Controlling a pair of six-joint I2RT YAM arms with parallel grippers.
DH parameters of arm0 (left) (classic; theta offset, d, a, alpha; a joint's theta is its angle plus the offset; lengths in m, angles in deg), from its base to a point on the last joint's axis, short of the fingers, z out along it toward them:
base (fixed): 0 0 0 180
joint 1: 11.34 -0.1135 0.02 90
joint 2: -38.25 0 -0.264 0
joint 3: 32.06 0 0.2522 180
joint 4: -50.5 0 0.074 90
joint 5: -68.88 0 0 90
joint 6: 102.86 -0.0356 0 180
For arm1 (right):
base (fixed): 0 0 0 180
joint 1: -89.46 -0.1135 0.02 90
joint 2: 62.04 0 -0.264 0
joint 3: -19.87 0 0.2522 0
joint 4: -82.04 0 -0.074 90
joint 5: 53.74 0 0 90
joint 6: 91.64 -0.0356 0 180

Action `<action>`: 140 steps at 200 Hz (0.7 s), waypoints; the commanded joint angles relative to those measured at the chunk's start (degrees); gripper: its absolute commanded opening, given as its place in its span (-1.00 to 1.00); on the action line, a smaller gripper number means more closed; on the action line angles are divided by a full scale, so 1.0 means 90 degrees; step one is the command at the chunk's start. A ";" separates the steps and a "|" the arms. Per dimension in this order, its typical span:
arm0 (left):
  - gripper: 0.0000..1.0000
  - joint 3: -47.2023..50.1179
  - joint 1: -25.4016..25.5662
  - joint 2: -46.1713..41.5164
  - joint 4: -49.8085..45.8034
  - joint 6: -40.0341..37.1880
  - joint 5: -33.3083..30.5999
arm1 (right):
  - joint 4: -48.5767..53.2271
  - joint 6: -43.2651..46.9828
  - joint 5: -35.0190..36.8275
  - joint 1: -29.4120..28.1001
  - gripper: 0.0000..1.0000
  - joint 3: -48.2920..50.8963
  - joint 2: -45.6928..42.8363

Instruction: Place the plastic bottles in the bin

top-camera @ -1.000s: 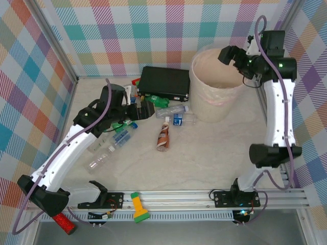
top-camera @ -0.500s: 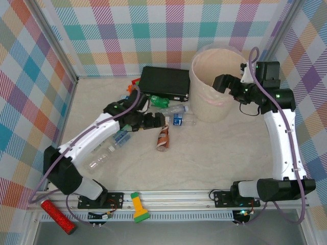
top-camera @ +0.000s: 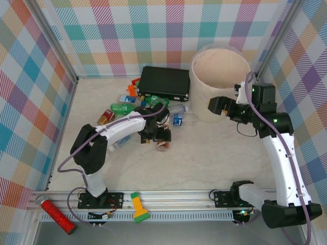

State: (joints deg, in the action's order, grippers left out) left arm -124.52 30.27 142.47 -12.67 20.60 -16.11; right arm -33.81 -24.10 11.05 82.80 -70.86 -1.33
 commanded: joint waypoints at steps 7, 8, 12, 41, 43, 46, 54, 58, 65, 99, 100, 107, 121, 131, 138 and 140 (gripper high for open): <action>0.81 -0.0403 0.0201 0.0485 -0.0037 0.0049 0.0036 | -0.0189 -0.0075 -0.0100 -0.0135 0.98 0.0287 -0.0327; 0.81 -0.0405 0.0206 0.0502 -0.0038 0.0051 0.0037 | -0.0194 -0.0074 -0.0095 -0.0142 0.98 0.0294 -0.0338; 0.81 -0.0415 0.0205 0.0561 -0.0035 0.0045 0.0038 | -0.0180 -0.0068 -0.0066 -0.0165 0.98 0.0322 -0.0377; 0.74 -0.0406 0.0202 0.0854 -0.0120 -0.0066 -0.0055 | -0.0144 -0.0077 0.0007 -0.0257 0.98 0.0453 -0.0580; 0.74 -0.0418 0.0206 0.0866 -0.0131 -0.0092 -0.0066 | -0.0139 -0.0081 0.0001 -0.0257 0.98 0.0461 -0.0580; 0.73 -0.0424 0.0203 0.0877 -0.0143 -0.0109 -0.0087 | -0.0140 -0.0083 -0.0006 -0.0257 0.98 0.0473 -0.0591; 0.73 -0.0453 0.0206 0.0913 -0.0163 -0.0157 -0.0139 | -0.0147 -0.0110 -0.0035 -0.0258 0.98 0.0490 -0.0610; 0.72 -0.0481 0.0206 0.0934 -0.0173 -0.0188 -0.0152 | -0.0150 -0.0121 -0.0038 -0.0262 0.98 0.0504 -0.0621; 0.71 -0.0536 0.0198 0.0985 -0.0179 -0.0252 -0.0157 | -0.0157 -0.0139 -0.0043 -0.0268 0.98 0.0523 -0.0635; 0.52 -0.0854 0.0200 0.1259 -0.0253 -0.0421 -0.0058 | -0.0053 -0.0208 0.0117 -0.0266 0.98 0.0482 -0.0675; 0.51 -0.0855 0.0196 0.1255 -0.0248 -0.0409 -0.0049 | -0.0048 -0.0204 0.0111 -0.0266 0.98 0.0479 -0.0678; 0.46 -0.0839 0.0200 0.1247 -0.0216 -0.0384 -0.0021 | -0.0073 -0.0212 0.0087 -0.0266 0.97 0.0485 -0.0704; 0.31 -0.0752 0.0199 0.1128 -0.0182 -0.0302 -0.0088 | -0.0109 -0.0164 0.0130 -0.0266 0.98 0.0549 -0.0738; 0.19 -0.0602 0.0201 0.0955 -0.0090 -0.0226 -0.0089 | -0.0055 -0.0103 0.0201 -0.0266 0.98 0.0527 -0.0709; 0.15 -0.0498 0.0197 0.0834 -0.0023 -0.0193 -0.0074 | -0.0010 -0.0078 0.0214 -0.0263 0.98 0.0498 -0.0677; 0.15 -0.0483 0.0200 0.0798 -0.0007 -0.0192 -0.0070 | -0.0010 -0.0077 0.0214 -0.0265 0.98 0.0489 -0.0668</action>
State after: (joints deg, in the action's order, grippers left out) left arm -130.73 31.78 152.94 -12.65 17.82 -16.72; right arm -34.03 -25.14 12.19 80.75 -66.62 -7.04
